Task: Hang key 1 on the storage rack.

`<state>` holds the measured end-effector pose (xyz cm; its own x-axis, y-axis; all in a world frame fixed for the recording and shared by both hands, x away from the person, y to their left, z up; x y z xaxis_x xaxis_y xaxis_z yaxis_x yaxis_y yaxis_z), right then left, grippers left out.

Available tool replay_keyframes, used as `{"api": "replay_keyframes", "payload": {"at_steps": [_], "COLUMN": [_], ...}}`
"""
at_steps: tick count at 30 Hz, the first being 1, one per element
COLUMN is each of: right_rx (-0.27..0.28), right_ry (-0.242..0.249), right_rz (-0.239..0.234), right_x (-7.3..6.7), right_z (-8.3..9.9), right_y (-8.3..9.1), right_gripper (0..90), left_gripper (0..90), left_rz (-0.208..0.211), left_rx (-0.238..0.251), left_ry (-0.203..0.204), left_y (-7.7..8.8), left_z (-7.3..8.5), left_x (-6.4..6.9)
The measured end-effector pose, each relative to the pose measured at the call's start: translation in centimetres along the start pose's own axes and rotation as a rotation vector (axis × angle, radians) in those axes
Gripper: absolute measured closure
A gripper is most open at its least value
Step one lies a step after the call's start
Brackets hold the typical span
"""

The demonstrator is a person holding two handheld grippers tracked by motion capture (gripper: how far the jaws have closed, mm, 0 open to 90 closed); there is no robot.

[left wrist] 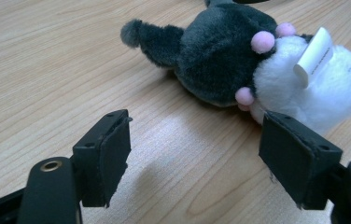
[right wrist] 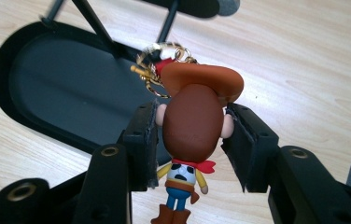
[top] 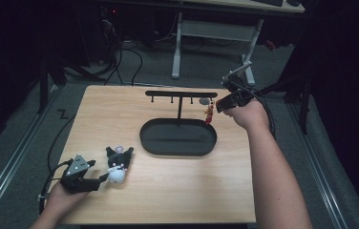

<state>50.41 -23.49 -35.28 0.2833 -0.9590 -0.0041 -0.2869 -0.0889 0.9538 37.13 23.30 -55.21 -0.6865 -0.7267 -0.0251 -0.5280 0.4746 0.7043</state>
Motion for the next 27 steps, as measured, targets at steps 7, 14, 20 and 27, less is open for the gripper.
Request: {"api": "replay_keyframes", "payload": {"at_steps": [7, 14, 20, 27], "right_rx": [-0.023, -0.026, -0.002, 0.008], "right_ry": [-0.011, -0.010, -0.019, -0.012], "right_rz": [-0.016, -0.028, -0.022, -0.024], "right_x": [0.4, 0.3, 0.1, -0.2], "right_z": [0.9, 1.2, 0.9, 1.0], "right_y": [-2.1, -4.1, -4.7, -4.8], "right_gripper": [55.5, 55.2, 40.6, 39.2], "left_gripper": [25.2, 25.3, 25.3, 25.2], "left_rz": [-0.002, 0.001, 0.004, 0.007], "left_rx": [0.000, 0.001, 0.004, 0.001], "left_ry": [0.006, 0.002, 0.003, -0.004], "left_y": [0.1, 0.1, -0.1, -0.1], "left_z": [0.2, 0.2, 0.0, -0.1], "left_x": [0.0, 0.0, 0.0, 0.0]}}
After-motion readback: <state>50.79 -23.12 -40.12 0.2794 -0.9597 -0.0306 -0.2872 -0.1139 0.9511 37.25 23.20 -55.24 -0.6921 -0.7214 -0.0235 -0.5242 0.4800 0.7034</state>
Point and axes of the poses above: each handheld gripper's, and its own axes: y roughly backward along the jaws, z roughly out of its underside, x roughly to its right, the point moved 4 cm from there along -y, roughly forward along the jaws, and after that the axes turned 6 degrees about -x, right-handed, at the moved point
